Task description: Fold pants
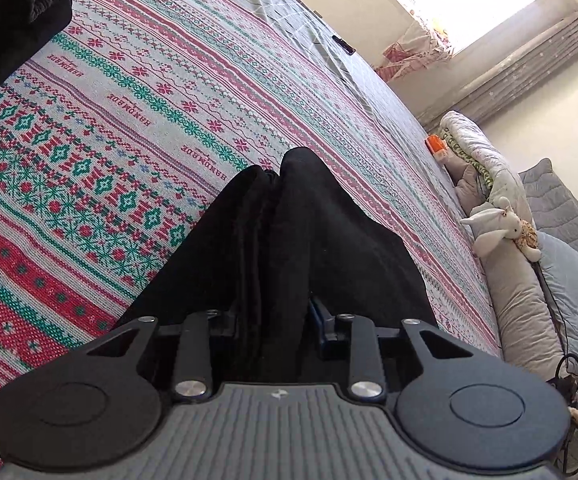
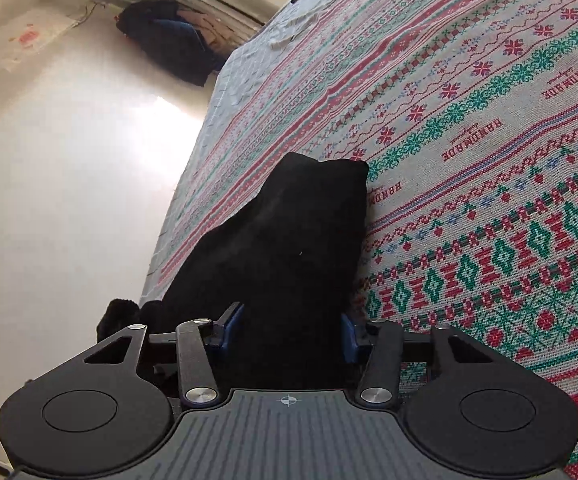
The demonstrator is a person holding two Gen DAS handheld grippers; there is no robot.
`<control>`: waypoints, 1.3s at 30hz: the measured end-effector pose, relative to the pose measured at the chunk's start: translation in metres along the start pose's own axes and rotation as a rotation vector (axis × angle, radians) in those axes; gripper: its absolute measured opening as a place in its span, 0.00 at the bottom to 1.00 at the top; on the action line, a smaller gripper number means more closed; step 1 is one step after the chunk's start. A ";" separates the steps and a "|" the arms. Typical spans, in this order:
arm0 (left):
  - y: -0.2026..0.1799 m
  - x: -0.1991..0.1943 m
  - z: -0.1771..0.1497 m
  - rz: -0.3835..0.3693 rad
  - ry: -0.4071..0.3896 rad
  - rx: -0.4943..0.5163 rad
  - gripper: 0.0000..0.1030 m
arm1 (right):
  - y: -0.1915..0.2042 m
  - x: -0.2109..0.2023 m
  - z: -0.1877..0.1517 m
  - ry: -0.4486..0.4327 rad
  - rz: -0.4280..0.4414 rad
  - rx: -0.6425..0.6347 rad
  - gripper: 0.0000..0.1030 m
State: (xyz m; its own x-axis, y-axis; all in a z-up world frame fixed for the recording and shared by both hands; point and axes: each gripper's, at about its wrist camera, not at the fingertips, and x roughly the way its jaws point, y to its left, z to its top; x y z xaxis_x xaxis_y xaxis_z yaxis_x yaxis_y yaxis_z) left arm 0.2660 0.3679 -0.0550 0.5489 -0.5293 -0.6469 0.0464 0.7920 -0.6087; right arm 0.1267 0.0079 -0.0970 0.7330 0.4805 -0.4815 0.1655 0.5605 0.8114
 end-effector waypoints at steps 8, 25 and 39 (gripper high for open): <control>-0.047 0.015 -0.008 -0.150 0.022 -0.012 0.35 | -0.010 -0.026 0.024 -0.093 0.007 0.021 0.13; -0.165 0.120 -0.049 -0.008 0.047 0.184 0.54 | -0.065 -0.110 0.133 -0.175 -0.299 -0.057 0.24; -0.213 0.056 -0.097 0.237 -0.026 0.421 0.89 | -0.029 -0.221 0.075 -0.243 -0.389 -0.318 0.74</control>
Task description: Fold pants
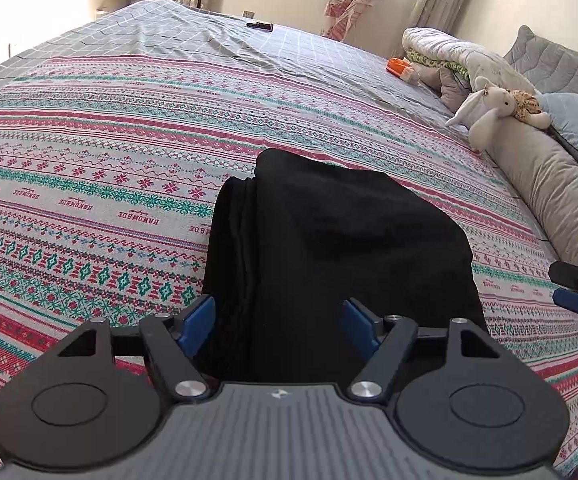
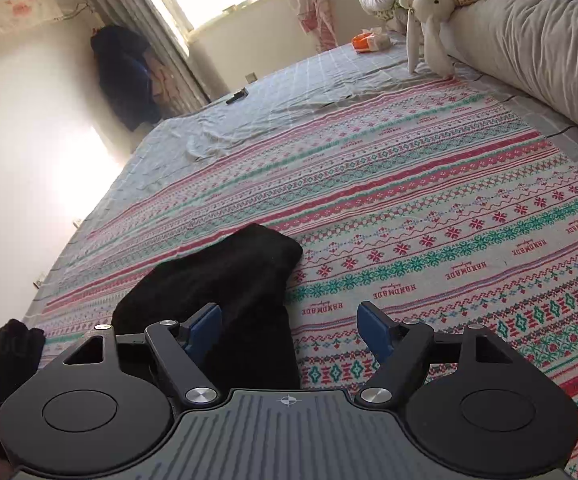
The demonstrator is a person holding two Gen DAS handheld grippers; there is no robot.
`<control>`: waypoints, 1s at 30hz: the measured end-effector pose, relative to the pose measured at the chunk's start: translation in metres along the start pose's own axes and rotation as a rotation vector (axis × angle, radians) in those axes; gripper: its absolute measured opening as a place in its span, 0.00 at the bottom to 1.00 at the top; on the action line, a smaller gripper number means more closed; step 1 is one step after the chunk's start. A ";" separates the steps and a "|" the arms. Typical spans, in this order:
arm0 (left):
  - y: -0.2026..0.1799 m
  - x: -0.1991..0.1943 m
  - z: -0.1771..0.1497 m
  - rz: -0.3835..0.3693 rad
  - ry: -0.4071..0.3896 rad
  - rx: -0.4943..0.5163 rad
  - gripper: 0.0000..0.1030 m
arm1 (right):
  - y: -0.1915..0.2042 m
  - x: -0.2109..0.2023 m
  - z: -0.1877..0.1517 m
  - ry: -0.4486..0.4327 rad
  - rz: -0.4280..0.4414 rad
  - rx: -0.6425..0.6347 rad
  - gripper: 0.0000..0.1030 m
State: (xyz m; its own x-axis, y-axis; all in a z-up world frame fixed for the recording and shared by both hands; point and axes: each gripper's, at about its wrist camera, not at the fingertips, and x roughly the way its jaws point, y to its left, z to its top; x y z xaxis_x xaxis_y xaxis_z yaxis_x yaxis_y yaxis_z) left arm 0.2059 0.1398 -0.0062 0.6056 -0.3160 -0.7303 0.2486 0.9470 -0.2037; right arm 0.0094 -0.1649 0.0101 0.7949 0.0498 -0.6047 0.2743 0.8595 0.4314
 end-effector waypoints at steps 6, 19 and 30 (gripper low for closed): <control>-0.011 -0.027 -0.043 0.036 -0.015 0.040 1.00 | 0.008 -0.036 -0.043 -0.033 -0.066 -0.070 0.80; -0.041 -0.017 -0.097 0.148 -0.052 0.127 1.00 | 0.018 -0.026 -0.099 -0.060 -0.276 -0.184 0.89; -0.050 -0.002 -0.101 0.229 0.044 0.151 1.00 | 0.044 0.001 -0.120 0.063 -0.301 -0.315 0.91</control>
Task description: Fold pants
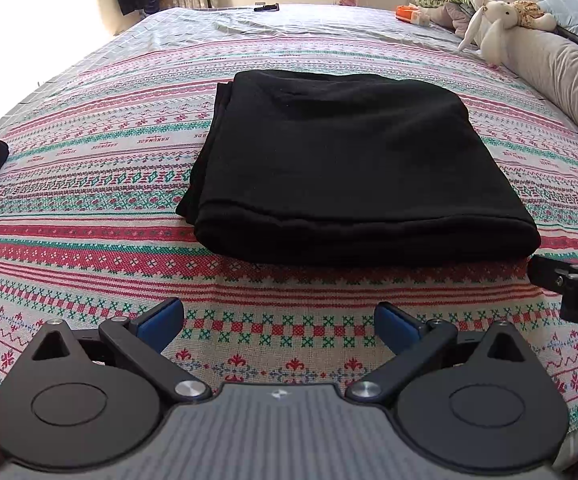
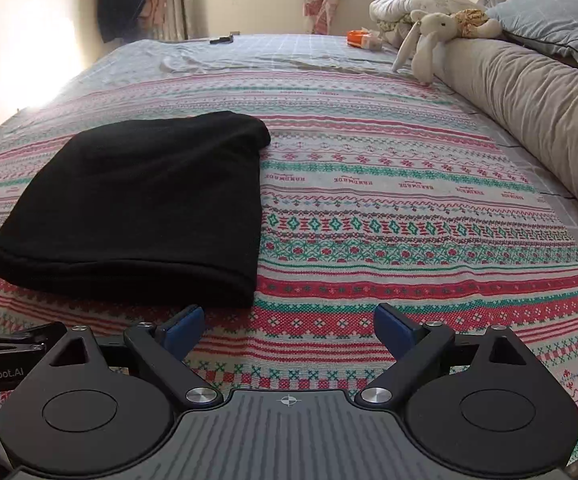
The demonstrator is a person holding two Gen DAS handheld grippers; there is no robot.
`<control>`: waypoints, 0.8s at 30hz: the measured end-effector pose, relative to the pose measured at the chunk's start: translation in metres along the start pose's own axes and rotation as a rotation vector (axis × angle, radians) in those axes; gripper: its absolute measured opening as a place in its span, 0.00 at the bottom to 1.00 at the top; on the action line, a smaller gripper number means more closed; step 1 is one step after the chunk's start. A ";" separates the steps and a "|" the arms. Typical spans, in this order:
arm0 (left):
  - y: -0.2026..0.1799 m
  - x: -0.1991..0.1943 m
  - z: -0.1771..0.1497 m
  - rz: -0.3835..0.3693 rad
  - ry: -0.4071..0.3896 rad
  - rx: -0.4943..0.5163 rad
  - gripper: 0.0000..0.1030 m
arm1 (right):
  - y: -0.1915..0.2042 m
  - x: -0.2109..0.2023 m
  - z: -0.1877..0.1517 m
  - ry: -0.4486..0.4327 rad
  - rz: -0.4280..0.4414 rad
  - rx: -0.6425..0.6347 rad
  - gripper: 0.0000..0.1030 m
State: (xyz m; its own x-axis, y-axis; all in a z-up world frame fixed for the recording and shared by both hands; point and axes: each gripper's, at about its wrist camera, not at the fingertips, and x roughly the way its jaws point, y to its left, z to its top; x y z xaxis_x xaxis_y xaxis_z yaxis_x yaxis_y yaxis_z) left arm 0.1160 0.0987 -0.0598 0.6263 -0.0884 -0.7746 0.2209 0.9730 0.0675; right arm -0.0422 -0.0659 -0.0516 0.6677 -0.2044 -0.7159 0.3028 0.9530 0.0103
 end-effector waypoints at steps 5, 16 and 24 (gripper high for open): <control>0.000 0.001 0.001 -0.015 0.024 -0.004 1.00 | 0.007 0.009 -0.003 0.062 0.007 -0.008 0.91; -0.001 0.001 -0.001 -0.012 0.032 -0.002 1.00 | 0.002 0.010 -0.004 0.081 -0.016 0.012 0.91; 0.000 0.001 -0.001 -0.007 0.027 -0.003 1.00 | -0.002 0.009 -0.004 0.090 -0.018 0.037 0.91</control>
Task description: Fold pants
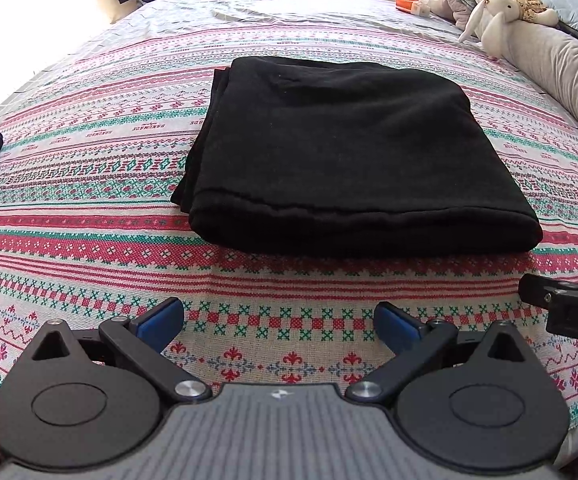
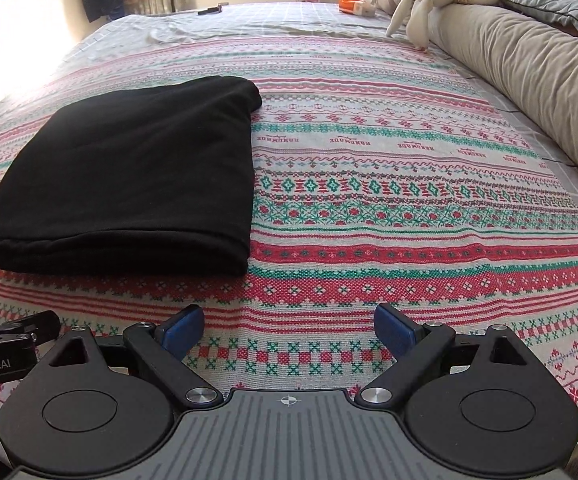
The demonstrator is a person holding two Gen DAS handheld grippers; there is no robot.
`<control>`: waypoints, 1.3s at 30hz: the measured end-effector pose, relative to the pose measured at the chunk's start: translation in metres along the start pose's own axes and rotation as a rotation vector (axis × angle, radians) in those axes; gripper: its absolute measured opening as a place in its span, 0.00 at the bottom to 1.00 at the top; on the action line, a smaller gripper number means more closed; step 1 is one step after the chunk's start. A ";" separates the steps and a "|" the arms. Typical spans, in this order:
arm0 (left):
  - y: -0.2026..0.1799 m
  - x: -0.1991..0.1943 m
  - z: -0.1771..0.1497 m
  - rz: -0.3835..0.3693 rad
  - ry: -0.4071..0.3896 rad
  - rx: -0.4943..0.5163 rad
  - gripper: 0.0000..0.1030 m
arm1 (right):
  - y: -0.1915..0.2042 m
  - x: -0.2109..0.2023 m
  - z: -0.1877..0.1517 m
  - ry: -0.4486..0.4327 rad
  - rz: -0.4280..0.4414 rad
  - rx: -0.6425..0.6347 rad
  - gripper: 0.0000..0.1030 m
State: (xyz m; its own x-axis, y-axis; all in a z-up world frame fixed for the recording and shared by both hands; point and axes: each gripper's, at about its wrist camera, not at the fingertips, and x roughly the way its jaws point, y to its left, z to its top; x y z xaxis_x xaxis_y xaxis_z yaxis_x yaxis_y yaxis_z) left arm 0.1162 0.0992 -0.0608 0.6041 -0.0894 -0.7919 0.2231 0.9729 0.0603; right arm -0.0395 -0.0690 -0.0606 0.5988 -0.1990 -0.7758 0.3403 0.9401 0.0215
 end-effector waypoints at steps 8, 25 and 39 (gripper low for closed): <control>0.001 0.001 0.001 -0.001 0.001 -0.002 1.00 | 0.001 0.004 0.000 0.011 -0.001 0.005 0.91; 0.002 0.001 0.001 -0.003 0.002 -0.003 1.00 | 0.002 0.006 0.000 0.014 -0.007 -0.003 0.92; 0.001 0.003 0.000 -0.008 0.005 -0.007 1.00 | 0.002 0.006 -0.001 0.016 -0.010 0.000 0.94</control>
State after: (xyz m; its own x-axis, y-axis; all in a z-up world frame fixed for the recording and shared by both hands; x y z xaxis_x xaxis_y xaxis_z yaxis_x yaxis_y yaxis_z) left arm 0.1183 0.1003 -0.0626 0.5985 -0.0966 -0.7953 0.2226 0.9737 0.0493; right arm -0.0355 -0.0682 -0.0660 0.5840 -0.2038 -0.7858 0.3461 0.9381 0.0140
